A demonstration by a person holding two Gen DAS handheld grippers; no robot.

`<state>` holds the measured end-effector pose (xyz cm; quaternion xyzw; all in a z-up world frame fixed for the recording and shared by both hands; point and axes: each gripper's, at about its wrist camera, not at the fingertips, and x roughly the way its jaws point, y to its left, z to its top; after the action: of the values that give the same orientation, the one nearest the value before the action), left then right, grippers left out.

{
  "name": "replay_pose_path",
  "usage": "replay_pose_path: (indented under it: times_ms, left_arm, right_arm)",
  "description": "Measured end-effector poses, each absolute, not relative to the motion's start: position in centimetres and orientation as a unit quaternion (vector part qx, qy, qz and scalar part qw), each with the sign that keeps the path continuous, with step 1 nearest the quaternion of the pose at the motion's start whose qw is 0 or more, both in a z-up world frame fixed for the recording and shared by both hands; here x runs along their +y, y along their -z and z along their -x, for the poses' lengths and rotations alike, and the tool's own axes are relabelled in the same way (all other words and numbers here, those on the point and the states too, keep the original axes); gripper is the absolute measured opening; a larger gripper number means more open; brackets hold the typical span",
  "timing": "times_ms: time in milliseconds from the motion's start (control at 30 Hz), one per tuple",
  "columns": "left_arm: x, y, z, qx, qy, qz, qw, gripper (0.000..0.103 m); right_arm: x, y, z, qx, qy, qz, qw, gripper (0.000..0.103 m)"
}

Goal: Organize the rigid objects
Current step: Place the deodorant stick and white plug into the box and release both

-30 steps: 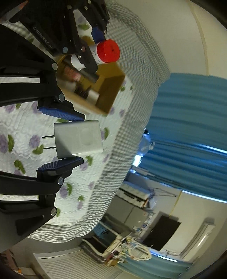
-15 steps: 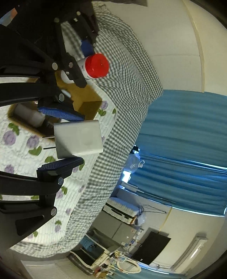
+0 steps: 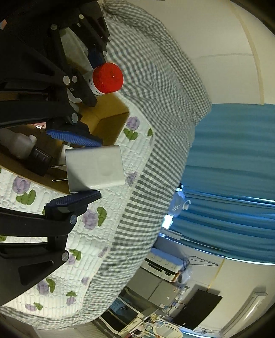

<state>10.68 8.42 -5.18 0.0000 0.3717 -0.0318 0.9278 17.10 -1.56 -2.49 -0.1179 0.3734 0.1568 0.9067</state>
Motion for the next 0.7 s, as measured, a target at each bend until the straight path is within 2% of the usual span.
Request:
replay_pose_path:
  times_ms: [467,567,600,633,700]
  left_arm:
    - [7.8,7.7,-11.3,0.418,0.037,-0.024,0.908,0.037]
    - [8.1,7.8,-11.4,0.424,0.032,-0.017,0.905,0.04]
    - [8.2,7.8,-11.4,0.424,0.033,-0.014,0.905,0.044]
    - [8.3,7.8,-11.4,0.423,0.027,-0.014,0.905,0.053]
    - [8.4,7.8,-11.5,0.426,0.019,-0.013,0.905,0.054]
  right_arm:
    - [-1.6,8.0,-20.2,0.416,-0.15,0.113,0.89,0.042]
    - [-1.7,8.4,-20.2,0.422,-0.151,0.108,0.887,0.043]
    - [-1.8,8.4,-20.2,0.424,-0.153,0.106,0.887,0.043]
    - [-1.9,8.4,-20.3,0.427,-0.154,0.1,0.885,0.043]
    - [-2.1,8.3,-20.1,0.424,-0.152,0.094,0.888,0.047]
